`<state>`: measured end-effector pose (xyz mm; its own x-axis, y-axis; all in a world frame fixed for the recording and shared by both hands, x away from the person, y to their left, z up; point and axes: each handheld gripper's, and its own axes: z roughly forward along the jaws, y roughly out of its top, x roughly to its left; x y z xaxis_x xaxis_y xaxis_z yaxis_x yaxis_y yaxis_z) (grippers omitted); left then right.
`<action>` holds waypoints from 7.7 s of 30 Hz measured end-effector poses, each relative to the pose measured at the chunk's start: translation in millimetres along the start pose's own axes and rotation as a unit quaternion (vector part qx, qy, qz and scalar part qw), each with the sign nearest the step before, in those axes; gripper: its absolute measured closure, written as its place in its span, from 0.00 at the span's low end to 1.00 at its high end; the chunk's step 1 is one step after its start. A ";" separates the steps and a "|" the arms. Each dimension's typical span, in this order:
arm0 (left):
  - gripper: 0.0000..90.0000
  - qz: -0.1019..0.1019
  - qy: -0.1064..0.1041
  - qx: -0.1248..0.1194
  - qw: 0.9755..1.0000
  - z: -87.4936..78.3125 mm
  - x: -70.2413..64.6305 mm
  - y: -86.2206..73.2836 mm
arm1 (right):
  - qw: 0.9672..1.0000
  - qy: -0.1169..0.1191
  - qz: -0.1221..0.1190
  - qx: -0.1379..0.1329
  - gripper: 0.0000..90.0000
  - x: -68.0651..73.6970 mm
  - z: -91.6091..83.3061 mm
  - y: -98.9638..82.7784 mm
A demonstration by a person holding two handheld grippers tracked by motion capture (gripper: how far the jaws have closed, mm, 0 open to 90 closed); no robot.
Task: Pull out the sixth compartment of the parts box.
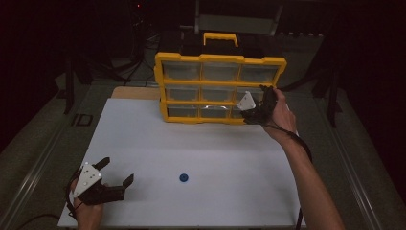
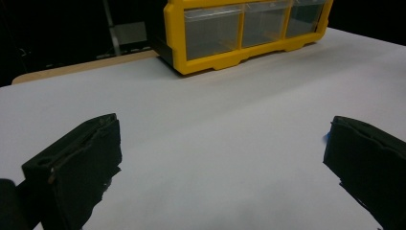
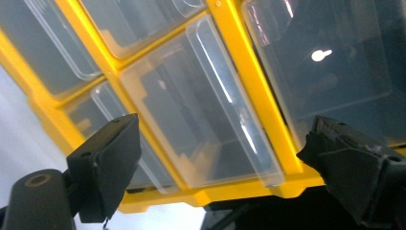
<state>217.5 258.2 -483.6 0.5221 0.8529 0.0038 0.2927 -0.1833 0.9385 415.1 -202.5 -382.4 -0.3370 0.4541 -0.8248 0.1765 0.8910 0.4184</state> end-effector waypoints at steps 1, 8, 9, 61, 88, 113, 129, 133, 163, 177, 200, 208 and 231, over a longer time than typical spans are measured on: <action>0.00 0.000 0.000 0.000 1.000 -0.1 0.2 0.0 | 1.000 -0.004 -0.008 0.005 0.13 -0.8 2.1 -0.2; 0.00 -0.001 0.002 0.000 1.000 -0.1 0.5 -0.1 | 0.998 -0.026 -0.051 0.017 0.15 -1.6 7.7 -0.9; 0.00 0.000 0.002 0.000 1.000 0.0 0.5 -0.1 | 0.998 -0.032 -0.057 0.020 0.15 -1.4 9.0 -0.6; 0.00 -0.002 0.001 -0.001 1.000 -0.4 0.6 0.0 | 0.955 -0.189 -0.231 -0.006 0.49 22.4 29.0 -13.4; 0.00 0.000 0.002 0.002 1.000 0.2 0.5 -0.2 | 0.949 -0.203 -0.242 -0.013 0.60 24.4 28.1 -21.6; 0.00 -0.002 0.002 0.000 1.000 -0.3 0.6 -0.4 | 0.961 -0.131 -0.245 0.002 0.87 18.2 19.6 -19.3; 0.00 -0.002 0.002 0.000 1.000 -0.5 0.6 -0.3 | 0.960 -0.123 -0.251 0.002 0.87 20.5 12.2 -20.3; 0.00 -0.003 0.002 0.000 1.000 -0.8 0.6 -0.3 | 0.960 -0.121 -0.251 0.000 0.87 21.0 9.9 -20.7; 0.00 -0.002 0.002 0.002 1.000 0.3 0.2 -0.5 | 0.961 -0.106 -0.254 -0.011 0.87 26.3 -19.3 -27.8; 0.00 -0.003 0.004 -0.001 1.000 -0.7 0.5 -0.4 | 0.961 -0.101 -0.256 -0.015 0.87 29.7 -30.7 -30.9; 0.00 -0.003 0.004 -0.001 1.000 -0.6 0.6 -0.4 | 0.963 -0.091 -0.253 -0.021 0.87 31.8 -47.6 -34.7; 0.00 -0.003 0.004 -0.001 1.000 -0.8 0.6 -0.4 | 0.964 -0.085 -0.252 -0.019 0.87 31.3 -50.1 -34.6; 0.00 -0.003 0.004 0.002 1.000 0.5 1.0 -0.6 | 0.985 -0.042 -0.163 -0.032 0.65 21.6 -53.3 -38.3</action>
<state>218.2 258.9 -484.3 0.5133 0.8582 0.0002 0.2993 -0.1792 0.9372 351.8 -226.6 -395.9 -0.2887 0.1436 -0.9466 0.0119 0.9892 0.1464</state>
